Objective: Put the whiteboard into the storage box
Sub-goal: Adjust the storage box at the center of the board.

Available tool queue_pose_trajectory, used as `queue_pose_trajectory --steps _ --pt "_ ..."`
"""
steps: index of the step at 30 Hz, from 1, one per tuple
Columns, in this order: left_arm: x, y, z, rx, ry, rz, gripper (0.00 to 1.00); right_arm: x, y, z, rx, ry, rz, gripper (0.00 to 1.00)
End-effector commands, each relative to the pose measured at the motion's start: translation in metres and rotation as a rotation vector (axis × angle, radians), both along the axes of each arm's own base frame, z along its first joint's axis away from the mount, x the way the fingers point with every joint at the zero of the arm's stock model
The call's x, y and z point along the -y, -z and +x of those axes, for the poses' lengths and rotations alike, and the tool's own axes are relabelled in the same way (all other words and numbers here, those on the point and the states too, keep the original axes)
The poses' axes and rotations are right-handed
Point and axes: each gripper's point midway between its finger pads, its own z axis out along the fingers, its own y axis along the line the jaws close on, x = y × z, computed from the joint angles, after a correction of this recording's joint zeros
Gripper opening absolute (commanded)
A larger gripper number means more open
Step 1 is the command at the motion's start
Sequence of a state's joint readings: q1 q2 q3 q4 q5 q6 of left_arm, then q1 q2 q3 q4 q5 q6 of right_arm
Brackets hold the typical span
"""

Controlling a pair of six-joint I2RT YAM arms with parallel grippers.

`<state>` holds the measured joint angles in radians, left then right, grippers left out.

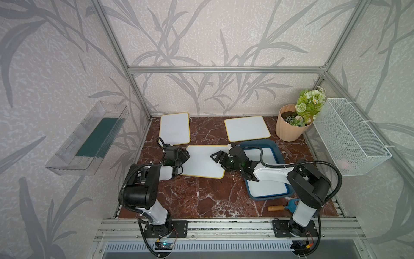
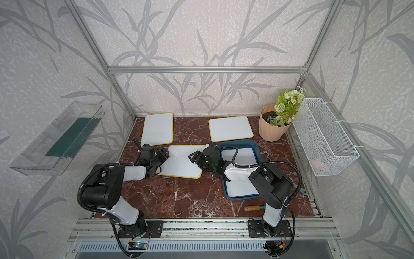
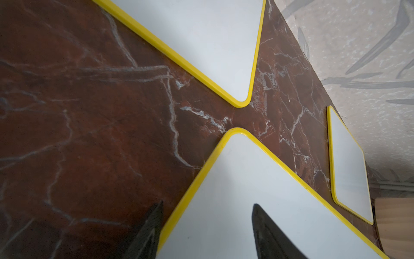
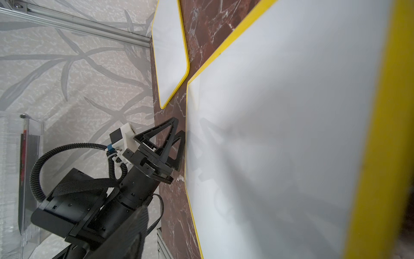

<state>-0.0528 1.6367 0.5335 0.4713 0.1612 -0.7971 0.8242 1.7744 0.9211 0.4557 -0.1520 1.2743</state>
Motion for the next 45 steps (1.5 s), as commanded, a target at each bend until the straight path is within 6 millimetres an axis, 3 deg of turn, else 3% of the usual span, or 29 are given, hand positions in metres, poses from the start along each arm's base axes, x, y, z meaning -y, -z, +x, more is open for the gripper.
queue_pose_trajectory --steps 1,8,25,33,44,45 --pt "0.037 0.086 -0.114 -0.497 0.093 -0.166 0.66 -0.035 -0.069 0.012 0.197 -0.066 0.157 0.79" --pt "0.032 0.083 -0.112 -0.489 0.065 -0.162 0.66 -0.034 -0.085 0.013 0.244 -0.067 0.15 0.77" --pt "0.015 0.054 -0.103 -0.441 -0.018 -0.109 0.66 -0.016 -0.091 0.019 0.258 0.039 0.17 0.51" --pt "0.014 0.044 -0.097 -0.424 -0.026 -0.1 0.66 -0.01 -0.083 0.02 0.244 0.046 0.131 0.38" --pt "0.016 0.024 -0.076 -0.375 -0.023 -0.109 0.66 -0.005 -0.057 0.013 0.212 0.01 0.021 0.27" --pt "0.017 0.022 -0.074 -0.369 -0.02 -0.111 0.66 -0.004 -0.066 0.011 0.225 0.008 0.029 0.26"
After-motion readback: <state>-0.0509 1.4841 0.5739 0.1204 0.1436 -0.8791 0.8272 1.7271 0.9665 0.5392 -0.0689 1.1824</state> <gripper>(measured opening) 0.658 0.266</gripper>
